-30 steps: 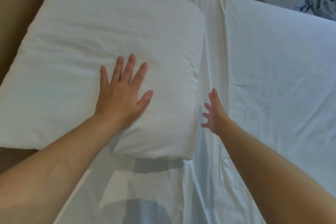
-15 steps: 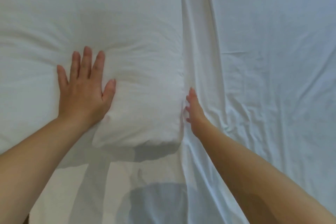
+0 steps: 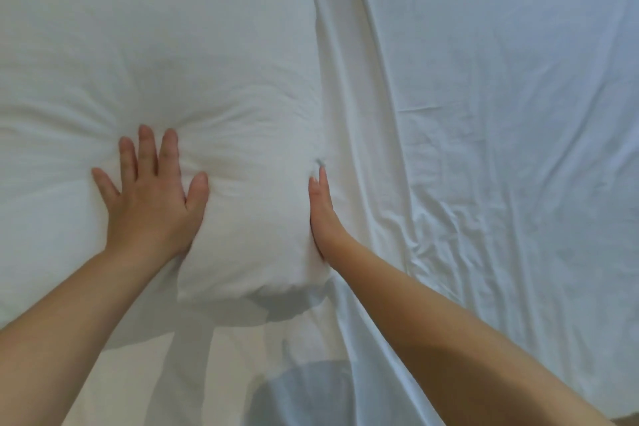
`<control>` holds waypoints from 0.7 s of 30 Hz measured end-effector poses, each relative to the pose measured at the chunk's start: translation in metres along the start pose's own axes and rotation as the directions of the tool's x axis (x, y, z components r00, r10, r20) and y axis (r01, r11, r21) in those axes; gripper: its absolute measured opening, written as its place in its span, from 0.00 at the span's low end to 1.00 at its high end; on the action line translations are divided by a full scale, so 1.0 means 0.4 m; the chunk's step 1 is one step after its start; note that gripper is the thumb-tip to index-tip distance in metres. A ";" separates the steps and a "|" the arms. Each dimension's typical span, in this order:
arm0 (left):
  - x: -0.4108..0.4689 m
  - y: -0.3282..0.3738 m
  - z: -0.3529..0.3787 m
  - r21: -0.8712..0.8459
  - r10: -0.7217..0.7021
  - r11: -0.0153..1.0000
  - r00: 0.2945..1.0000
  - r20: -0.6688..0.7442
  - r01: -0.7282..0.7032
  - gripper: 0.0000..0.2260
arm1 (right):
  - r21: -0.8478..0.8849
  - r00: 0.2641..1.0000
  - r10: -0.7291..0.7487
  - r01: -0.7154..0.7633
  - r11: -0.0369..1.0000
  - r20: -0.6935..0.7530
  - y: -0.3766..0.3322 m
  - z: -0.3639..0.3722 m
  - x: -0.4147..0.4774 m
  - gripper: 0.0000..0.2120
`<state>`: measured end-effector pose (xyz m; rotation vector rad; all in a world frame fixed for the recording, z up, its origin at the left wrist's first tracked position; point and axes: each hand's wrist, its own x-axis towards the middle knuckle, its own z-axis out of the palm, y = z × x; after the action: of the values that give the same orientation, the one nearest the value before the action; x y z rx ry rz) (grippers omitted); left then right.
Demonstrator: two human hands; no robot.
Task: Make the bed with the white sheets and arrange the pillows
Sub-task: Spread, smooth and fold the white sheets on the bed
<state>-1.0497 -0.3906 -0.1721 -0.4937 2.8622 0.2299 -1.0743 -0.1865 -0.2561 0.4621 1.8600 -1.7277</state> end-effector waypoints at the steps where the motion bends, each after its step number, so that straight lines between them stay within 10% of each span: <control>1: -0.002 0.005 -0.011 0.000 -0.009 1.000 1.000 0.013 0.009 0.31 | -0.014 1.000 -0.012 0.013 1.000 0.011 -0.009 -0.019 0.001 0.27; 10: 0.087 0.036 -0.078 -0.020 -0.061 0.998 0.997 -0.051 0.060 0.31 | 0.120 0.946 -0.231 0.262 0.958 -0.226 -0.203 -0.182 0.236 0.27; 16: 0.206 0.038 -0.047 -0.060 -0.163 0.986 0.962 -0.218 0.153 0.33 | -0.016 0.912 -0.356 0.366 0.930 0.206 -0.212 -0.027 0.381 0.35; 21: 0.259 0.068 -0.037 -0.067 -0.153 0.988 0.961 -0.229 0.142 0.38 | 0.198 0.933 -0.359 0.353 0.914 -0.007 -0.258 -0.154 0.538 0.29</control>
<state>-1.1570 -0.4004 -0.1805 -0.7902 3.0327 0.2321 -1.3152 -0.1628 -0.3032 0.1727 1.8460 -2.1592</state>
